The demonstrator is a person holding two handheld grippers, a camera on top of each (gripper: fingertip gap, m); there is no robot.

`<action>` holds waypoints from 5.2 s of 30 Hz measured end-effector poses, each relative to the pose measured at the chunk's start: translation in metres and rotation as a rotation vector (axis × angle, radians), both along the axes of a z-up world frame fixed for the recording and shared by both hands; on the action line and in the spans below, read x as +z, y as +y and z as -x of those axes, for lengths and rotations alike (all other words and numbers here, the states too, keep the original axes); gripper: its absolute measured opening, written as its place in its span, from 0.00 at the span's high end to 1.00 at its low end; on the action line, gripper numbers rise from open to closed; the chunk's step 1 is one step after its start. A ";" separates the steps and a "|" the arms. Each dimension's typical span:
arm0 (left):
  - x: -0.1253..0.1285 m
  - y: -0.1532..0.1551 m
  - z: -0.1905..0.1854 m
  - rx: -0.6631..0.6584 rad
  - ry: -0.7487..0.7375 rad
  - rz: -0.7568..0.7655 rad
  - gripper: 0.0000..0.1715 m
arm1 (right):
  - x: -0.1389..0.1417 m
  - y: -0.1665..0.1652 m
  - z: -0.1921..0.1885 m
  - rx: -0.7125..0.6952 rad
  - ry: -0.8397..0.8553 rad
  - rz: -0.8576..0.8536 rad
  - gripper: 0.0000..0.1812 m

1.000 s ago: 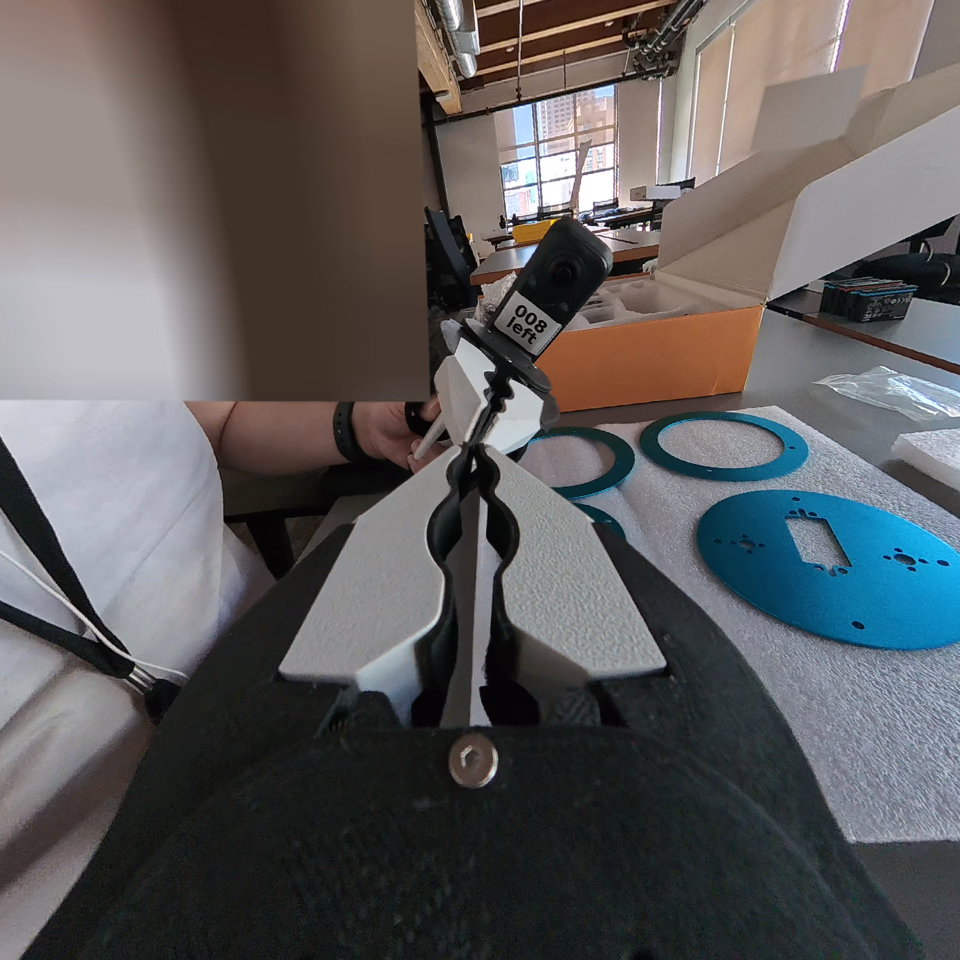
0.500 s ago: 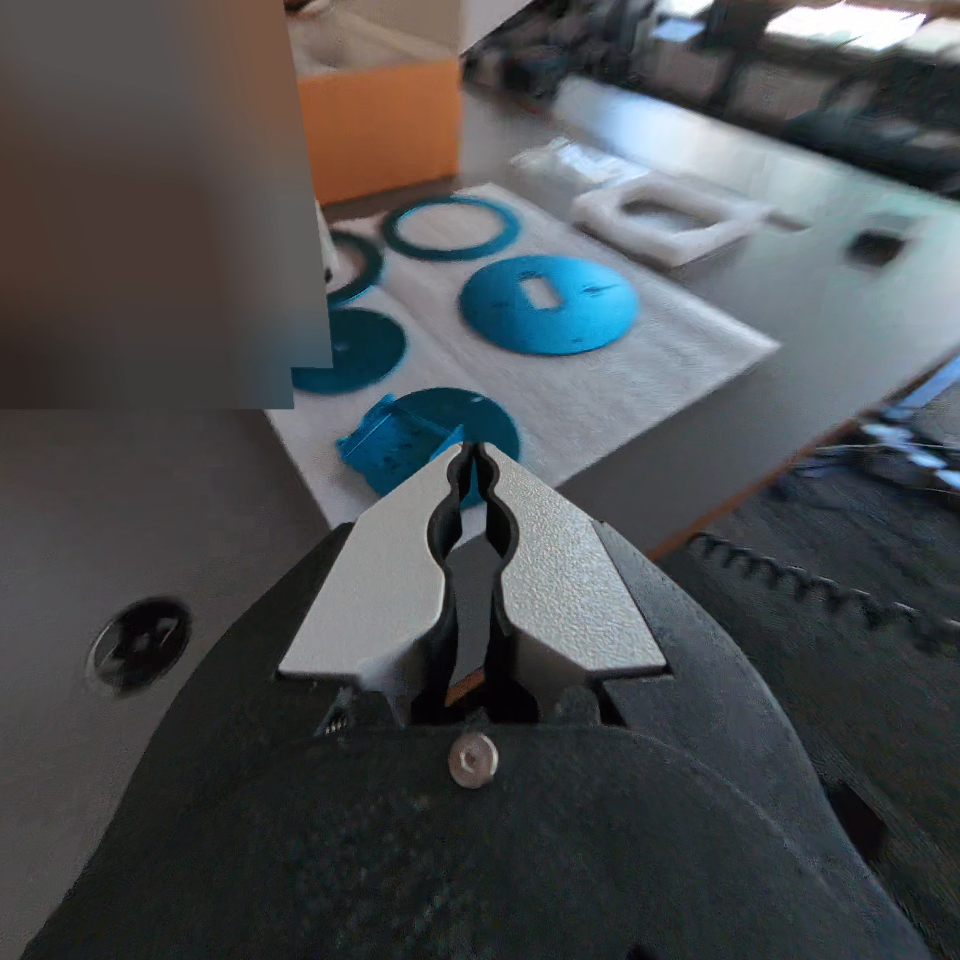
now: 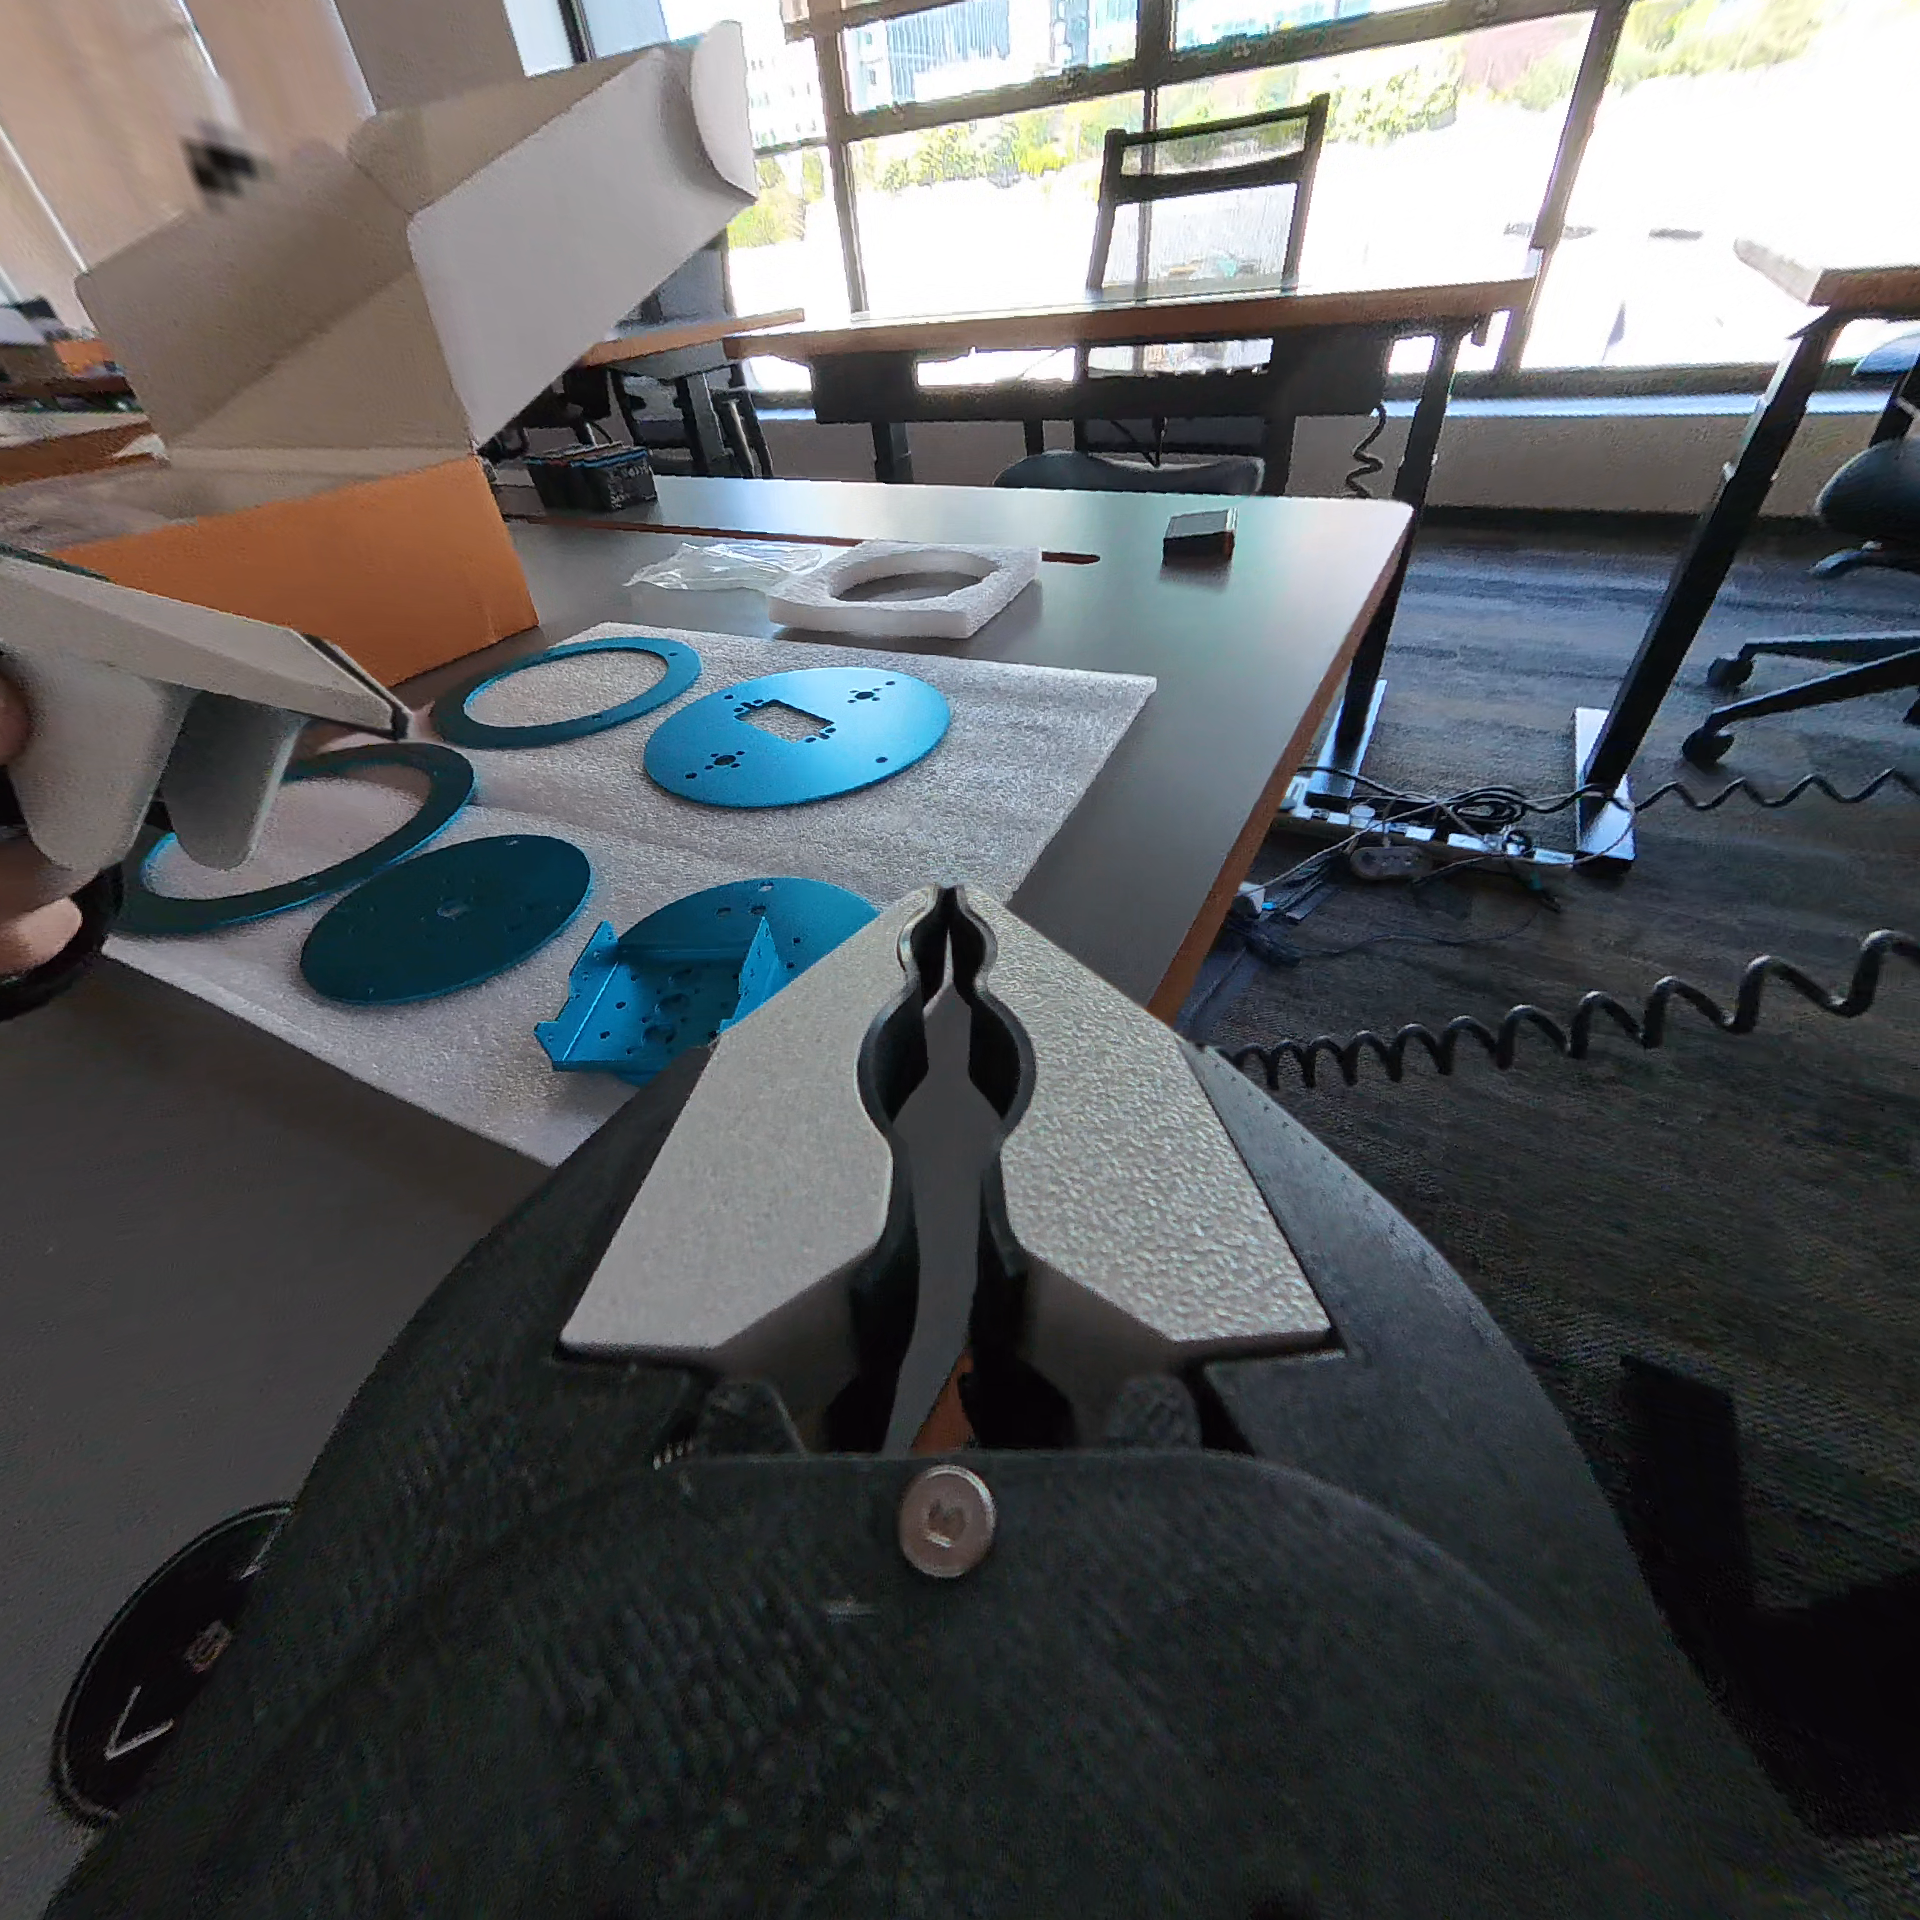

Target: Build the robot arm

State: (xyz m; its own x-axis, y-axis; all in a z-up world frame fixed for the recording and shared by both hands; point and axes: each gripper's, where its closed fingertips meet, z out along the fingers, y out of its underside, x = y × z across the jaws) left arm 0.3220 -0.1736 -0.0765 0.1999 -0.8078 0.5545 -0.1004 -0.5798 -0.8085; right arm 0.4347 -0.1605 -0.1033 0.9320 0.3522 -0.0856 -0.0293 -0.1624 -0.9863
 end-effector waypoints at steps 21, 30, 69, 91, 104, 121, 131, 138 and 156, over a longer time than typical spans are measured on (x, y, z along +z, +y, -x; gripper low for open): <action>0.005 -0.017 -0.006 -0.063 -0.011 -0.035 1.00 | -0.032 -0.129 0.029 0.920 -0.587 0.419 0.94; 0.005 -0.021 -0.007 -0.077 0.002 -0.052 1.00 | -0.045 -0.120 0.040 1.026 -0.951 0.441 0.94; -0.001 -0.027 -0.007 -0.106 0.038 -0.037 1.00 | -0.042 -0.113 0.038 1.494 -1.158 0.366 0.95; -0.003 -0.015 0.002 -0.014 0.085 -0.047 1.00 | -0.033 -0.104 0.029 0.502 -0.443 1.021 0.93; 0.016 -0.021 0.008 -0.019 -0.023 0.011 1.00 | -0.048 -0.106 0.024 0.149 -0.498 0.908 0.89; 0.027 -0.026 0.011 -0.041 -0.075 0.020 1.00 | -0.053 -0.109 0.029 0.139 -0.519 0.938 0.99; 0.026 -0.032 0.007 -0.072 -0.047 -0.036 0.96 | -0.033 -0.096 0.060 0.319 0.034 0.855 1.00; 0.002 -0.063 0.000 -0.111 0.184 -0.346 0.84 | 0.024 -0.070 0.084 0.480 0.592 0.662 1.00; 0.040 -0.052 -0.013 0.236 0.206 -0.674 0.98 | 0.068 -0.051 0.109 0.567 0.691 0.445 1.00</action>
